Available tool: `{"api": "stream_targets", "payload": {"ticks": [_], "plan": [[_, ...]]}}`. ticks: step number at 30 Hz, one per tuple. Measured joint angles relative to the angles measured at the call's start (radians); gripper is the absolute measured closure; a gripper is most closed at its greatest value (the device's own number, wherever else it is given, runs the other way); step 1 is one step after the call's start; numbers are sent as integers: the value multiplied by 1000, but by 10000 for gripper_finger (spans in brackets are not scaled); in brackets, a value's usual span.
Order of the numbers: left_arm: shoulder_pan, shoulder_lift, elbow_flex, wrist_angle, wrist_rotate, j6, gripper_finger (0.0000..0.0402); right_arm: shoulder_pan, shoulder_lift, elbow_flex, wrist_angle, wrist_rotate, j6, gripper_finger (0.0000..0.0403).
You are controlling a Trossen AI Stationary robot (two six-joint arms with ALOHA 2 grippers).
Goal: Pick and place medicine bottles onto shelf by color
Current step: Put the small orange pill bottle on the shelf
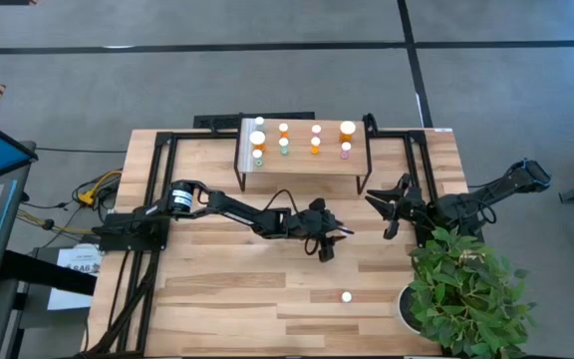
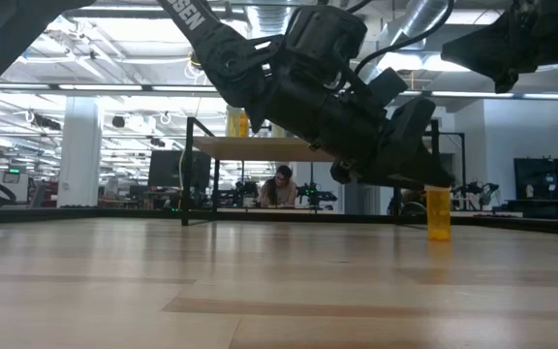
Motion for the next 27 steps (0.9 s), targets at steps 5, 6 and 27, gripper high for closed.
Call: {"api": "stream_targets", "payload": {"ticks": [5,6,27], "plan": [[0,0,0,0,0,0,261,0,0,0,0,0,0,301],[0,0,0,0,0,0,267,0,0,0,0,0,0,301],[-6,-194,-1,-180,8,14,308,0,0,0,0,-19,2,301]]}}
